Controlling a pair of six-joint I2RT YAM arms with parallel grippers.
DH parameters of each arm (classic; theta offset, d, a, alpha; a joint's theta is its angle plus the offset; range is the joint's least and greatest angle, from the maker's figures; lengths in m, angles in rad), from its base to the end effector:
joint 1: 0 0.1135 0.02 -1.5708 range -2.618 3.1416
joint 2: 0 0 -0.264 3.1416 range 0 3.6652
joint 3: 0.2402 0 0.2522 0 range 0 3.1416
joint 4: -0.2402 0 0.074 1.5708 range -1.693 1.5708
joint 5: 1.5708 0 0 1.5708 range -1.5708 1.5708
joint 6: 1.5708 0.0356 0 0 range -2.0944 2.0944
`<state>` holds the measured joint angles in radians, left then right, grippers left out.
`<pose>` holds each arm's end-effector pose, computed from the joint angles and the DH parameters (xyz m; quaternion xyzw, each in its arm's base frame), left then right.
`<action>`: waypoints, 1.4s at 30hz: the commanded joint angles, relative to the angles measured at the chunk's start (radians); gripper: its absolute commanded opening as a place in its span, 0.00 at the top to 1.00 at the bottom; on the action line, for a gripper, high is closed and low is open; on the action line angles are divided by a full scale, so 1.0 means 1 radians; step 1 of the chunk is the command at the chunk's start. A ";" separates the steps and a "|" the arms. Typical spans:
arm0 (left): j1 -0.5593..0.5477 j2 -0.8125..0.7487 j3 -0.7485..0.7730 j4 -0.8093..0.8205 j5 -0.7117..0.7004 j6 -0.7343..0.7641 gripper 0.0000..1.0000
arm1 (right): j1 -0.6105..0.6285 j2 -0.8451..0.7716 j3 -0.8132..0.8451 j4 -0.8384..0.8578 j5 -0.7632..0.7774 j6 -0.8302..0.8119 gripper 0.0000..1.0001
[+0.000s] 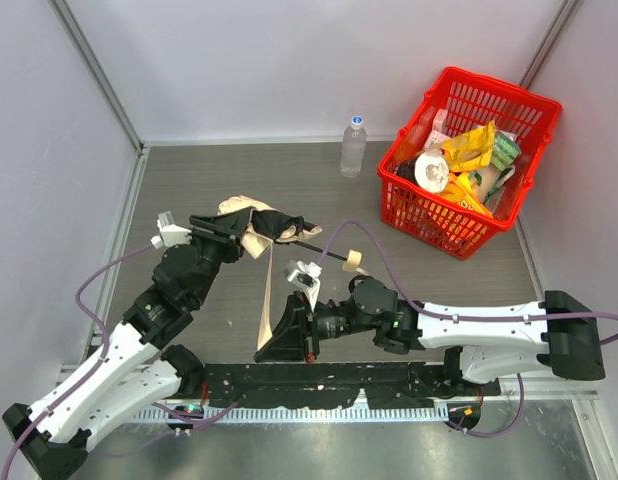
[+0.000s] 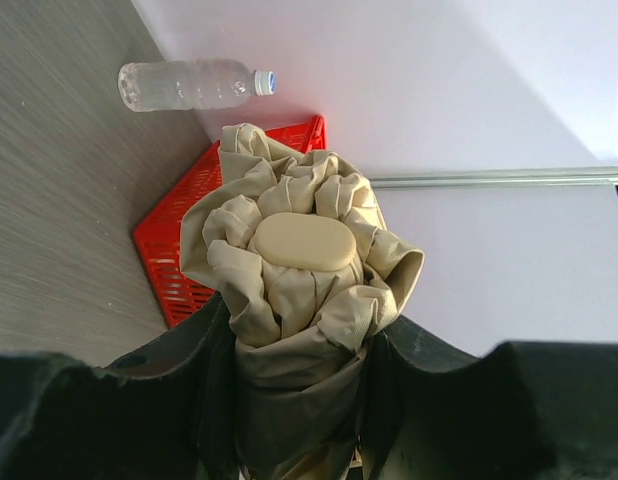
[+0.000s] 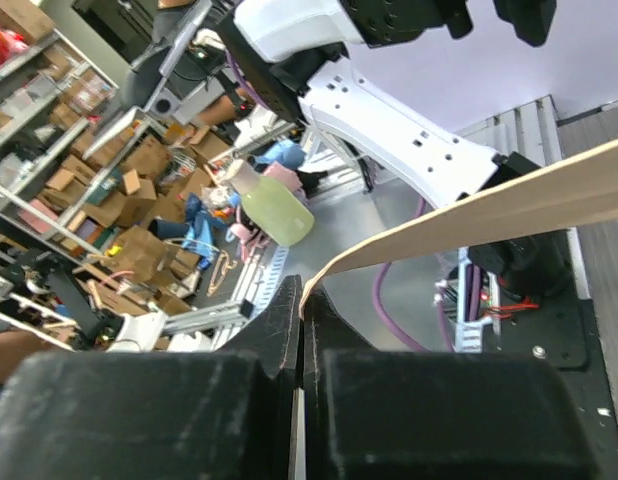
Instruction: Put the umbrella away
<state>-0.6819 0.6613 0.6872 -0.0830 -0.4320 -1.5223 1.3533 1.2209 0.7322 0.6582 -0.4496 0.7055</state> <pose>0.1345 -0.0900 0.3359 -0.4240 0.5883 -0.5280 0.4420 0.0450 0.2753 0.3174 -0.3616 0.5416 0.7127 0.2609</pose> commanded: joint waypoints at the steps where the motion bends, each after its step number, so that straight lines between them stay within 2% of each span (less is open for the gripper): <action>1: 0.002 -0.011 0.026 0.149 -0.040 -0.061 1.00 | 0.010 -0.053 0.009 -0.226 0.061 -0.151 0.99; 2: 0.002 -0.014 0.035 0.141 -0.042 -0.058 1.00 | 0.010 -0.070 -0.003 -0.276 0.174 -0.213 0.99; 3: 0.002 -0.017 0.053 0.134 -0.042 -0.049 1.00 | 0.009 -0.075 -0.026 -0.326 0.198 -0.254 0.99; 4: 0.001 -0.017 0.066 0.131 -0.042 -0.039 1.00 | 0.007 -0.080 -0.037 -0.334 0.187 -0.265 0.99; 5: 0.002 -0.019 0.074 0.134 -0.043 -0.018 1.00 | 0.007 -0.087 -0.037 -0.289 0.092 -0.255 0.99; 6: 0.002 -0.019 0.084 0.128 -0.045 0.002 1.00 | 0.012 -0.110 -0.046 -0.237 0.047 -0.227 0.99; 7: 0.002 -0.017 0.092 0.115 -0.047 0.017 1.00 | 0.013 -0.115 -0.048 -0.071 -0.036 -0.136 0.99; 8: 0.001 -0.017 0.091 0.112 -0.050 0.031 1.00 | 0.018 -0.109 -0.031 0.004 -0.072 -0.076 0.99; 9: 0.001 -0.015 0.081 0.118 -0.053 0.034 1.00 | 0.020 -0.071 -0.008 0.134 -0.149 0.016 0.99; 11: 0.002 -0.015 0.052 0.146 -0.053 0.021 1.00 | 0.027 0.013 0.076 0.258 -0.230 0.153 0.99; 16: 0.001 -0.009 0.014 0.213 -0.036 -0.013 1.00 | 0.033 0.219 0.252 0.609 -0.328 0.408 0.99; 17: 0.002 -0.009 0.018 0.213 -0.037 -0.013 1.00 | 0.030 0.259 0.262 0.645 -0.343 0.466 0.99; 19: 0.002 -0.017 0.029 0.210 -0.047 -0.016 1.00 | 0.023 0.255 0.201 0.623 -0.328 0.419 0.99; 21: 0.002 -0.026 0.046 0.203 -0.053 -0.013 1.00 | 0.014 0.184 0.104 0.421 -0.221 0.213 0.99; 22: 0.002 -0.026 0.057 0.190 -0.057 -0.015 1.00 | 0.015 0.128 0.092 0.132 -0.087 0.040 0.99; 24: 0.002 -0.025 0.064 0.190 -0.059 -0.030 1.00 | 0.036 0.079 0.093 -0.228 0.170 -0.174 0.99; 25: 0.001 -0.022 0.063 0.199 -0.057 -0.045 1.00 | 0.050 0.075 0.082 -0.296 0.246 -0.208 0.99; 26: 0.002 -0.017 0.058 0.216 -0.051 -0.070 1.00 | 0.058 0.069 0.075 -0.375 0.385 -0.262 0.99; 27: 0.002 -0.008 0.045 0.242 -0.042 -0.097 1.00 | 0.066 0.068 0.058 -0.408 0.446 -0.282 0.99; 28: 0.002 0.004 0.032 0.276 -0.031 -0.131 1.00 | 0.078 0.068 0.043 -0.402 0.570 -0.317 0.99; 31: 0.002 0.035 0.026 0.334 0.007 -0.186 1.00 | 0.113 0.094 -0.026 -0.336 0.789 -0.388 0.97; 34: 0.002 0.029 0.026 0.345 0.009 -0.187 1.00 | 0.122 0.091 -0.112 -0.237 0.842 -0.408 0.96; 35: 0.001 0.023 0.034 0.329 0.007 -0.181 1.00 | 0.122 0.069 -0.144 -0.156 0.870 -0.394 0.96; 37: 0.002 0.008 0.041 0.307 0.006 -0.159 1.00 | 0.122 0.040 -0.217 -0.076 0.922 -0.359 0.91; 40: 0.001 -0.011 0.049 0.286 0.004 -0.106 1.00 | 0.124 0.005 -0.292 -0.063 0.991 -0.305 0.70; 42: 0.002 -0.025 0.069 0.220 0.004 -0.049 1.00 | 0.125 -0.020 -0.303 -0.139 1.020 -0.264 0.62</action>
<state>-0.6861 0.6903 0.6842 0.0624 -0.3988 -1.6253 1.4651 1.2594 0.4648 0.5205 0.4309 0.3809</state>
